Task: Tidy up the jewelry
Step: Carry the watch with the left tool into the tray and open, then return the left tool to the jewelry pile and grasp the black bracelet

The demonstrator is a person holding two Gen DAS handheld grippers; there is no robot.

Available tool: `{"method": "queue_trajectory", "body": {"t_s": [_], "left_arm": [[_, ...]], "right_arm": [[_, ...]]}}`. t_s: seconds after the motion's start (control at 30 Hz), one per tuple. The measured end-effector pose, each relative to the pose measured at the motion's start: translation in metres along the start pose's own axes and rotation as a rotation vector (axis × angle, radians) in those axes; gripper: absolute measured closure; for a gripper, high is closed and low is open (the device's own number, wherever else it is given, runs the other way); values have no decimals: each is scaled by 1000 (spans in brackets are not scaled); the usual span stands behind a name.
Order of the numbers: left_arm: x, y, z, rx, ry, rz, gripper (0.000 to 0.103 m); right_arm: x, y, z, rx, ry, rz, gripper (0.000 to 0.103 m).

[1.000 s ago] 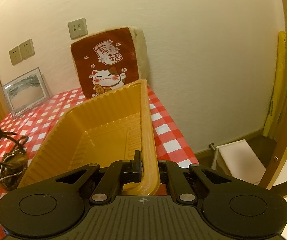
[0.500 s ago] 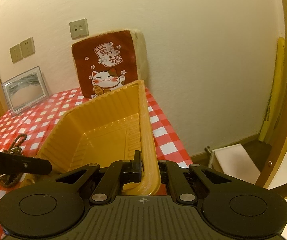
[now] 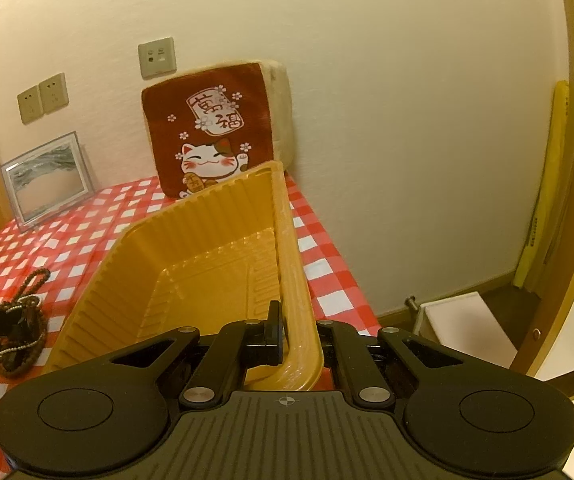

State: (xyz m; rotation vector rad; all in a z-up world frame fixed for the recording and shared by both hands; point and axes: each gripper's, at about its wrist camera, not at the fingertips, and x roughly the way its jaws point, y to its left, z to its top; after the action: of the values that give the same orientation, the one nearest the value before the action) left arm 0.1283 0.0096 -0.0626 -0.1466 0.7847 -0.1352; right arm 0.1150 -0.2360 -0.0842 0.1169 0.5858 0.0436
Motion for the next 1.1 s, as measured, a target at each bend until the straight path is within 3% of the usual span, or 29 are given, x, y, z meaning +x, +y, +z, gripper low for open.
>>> {"method": "queue_trajectory", "body": {"t_s": [0.17, 0.33, 1.1], "left_arm": [[-4, 41, -8, -39, 29, 126, 76], [-8, 63, -14, -30, 40, 181, 76], [46, 59, 11, 94, 51, 162, 76]], "right_arm": [[1, -1, 1, 1, 4, -3, 98], [2, -1, 3, 0, 8, -5, 98], [4, -1, 3, 5, 12, -13, 98]]}}
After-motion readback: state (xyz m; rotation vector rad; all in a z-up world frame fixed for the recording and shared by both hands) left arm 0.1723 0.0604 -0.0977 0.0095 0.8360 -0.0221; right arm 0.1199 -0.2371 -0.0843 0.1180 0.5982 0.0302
